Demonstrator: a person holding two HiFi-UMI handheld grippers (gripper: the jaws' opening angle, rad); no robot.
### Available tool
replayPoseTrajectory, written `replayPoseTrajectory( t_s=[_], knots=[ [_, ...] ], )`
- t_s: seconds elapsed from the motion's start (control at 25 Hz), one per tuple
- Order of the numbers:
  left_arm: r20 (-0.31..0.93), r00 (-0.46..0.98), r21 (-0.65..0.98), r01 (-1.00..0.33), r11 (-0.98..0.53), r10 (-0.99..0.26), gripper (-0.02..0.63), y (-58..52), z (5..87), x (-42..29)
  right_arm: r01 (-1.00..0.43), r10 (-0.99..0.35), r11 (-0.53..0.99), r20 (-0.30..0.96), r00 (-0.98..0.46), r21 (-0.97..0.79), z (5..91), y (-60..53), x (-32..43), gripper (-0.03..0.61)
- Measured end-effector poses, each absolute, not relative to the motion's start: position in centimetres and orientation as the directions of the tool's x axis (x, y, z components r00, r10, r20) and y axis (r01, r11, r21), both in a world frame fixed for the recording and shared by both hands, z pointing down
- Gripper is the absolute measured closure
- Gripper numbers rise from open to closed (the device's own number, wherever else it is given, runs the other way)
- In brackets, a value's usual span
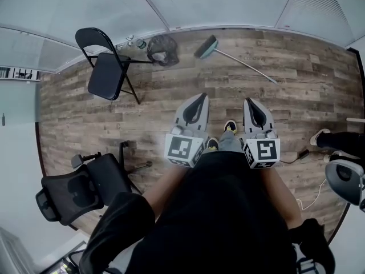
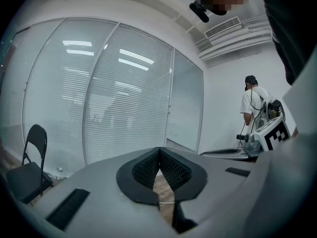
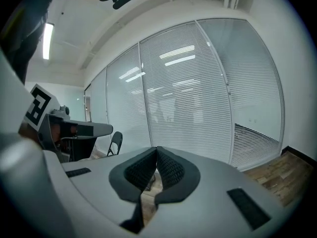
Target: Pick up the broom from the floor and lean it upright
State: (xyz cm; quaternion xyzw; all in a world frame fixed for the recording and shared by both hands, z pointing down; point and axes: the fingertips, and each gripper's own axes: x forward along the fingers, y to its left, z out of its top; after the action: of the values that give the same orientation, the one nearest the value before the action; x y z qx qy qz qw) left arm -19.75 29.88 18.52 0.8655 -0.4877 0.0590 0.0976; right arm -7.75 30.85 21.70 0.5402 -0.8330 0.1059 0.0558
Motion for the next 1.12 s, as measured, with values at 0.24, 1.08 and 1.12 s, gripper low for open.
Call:
replayPoseTrajectory(
  t_s=[0.24, 1.08, 1.12],
  knots=[
    [0.195, 0.494, 0.090, -0.869, -0.486, -0.847, 0.594, 27.8, 18.1, -18.2, -0.902, -0.882, 0.412, 0.194, -0.430, -0.126, 22.4, 28.5, -6.1, 0.565],
    [0.222, 0.524, 0.117, -0.852, -0.511, -0.822, 0.594, 20.8, 19.3, -17.4, -0.920, -0.889, 0.367, 0.237, -0.391, -0.138, 23.7, 21.1, -5.5, 0.565],
    [0.220, 0.530, 0.119, -0.848, -0.516, -0.819, 0.594, 20.1, 19.4, -17.6, -0.920, -0.889, 0.369, 0.238, -0.391, -0.132, 23.7, 20.3, -5.9, 0.565]
  ],
)
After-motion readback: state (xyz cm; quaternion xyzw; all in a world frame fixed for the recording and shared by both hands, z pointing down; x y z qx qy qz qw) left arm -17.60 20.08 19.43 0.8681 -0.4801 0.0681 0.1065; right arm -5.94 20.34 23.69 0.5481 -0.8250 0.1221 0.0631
